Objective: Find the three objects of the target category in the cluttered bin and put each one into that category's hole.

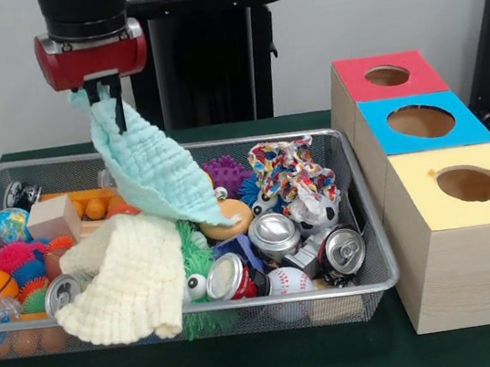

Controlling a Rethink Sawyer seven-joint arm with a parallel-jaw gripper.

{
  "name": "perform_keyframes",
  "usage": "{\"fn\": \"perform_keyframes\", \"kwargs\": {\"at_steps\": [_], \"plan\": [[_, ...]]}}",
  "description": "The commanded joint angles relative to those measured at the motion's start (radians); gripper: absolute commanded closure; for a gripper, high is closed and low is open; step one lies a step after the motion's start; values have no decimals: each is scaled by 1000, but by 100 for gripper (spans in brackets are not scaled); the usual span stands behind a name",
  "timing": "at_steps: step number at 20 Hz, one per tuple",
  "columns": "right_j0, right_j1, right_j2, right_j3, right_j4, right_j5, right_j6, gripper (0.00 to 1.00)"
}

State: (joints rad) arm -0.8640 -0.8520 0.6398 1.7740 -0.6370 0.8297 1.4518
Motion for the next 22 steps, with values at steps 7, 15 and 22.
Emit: {"fn": "perform_keyframes", "kwargs": {"at_steps": [7, 15, 22], "plan": [[60, -102, -68, 118, 50, 78, 35, 100], [177, 167, -172, 59, -49, -148, 198, 100], [261, 246, -225, 12, -1, -215, 222, 100]]}}
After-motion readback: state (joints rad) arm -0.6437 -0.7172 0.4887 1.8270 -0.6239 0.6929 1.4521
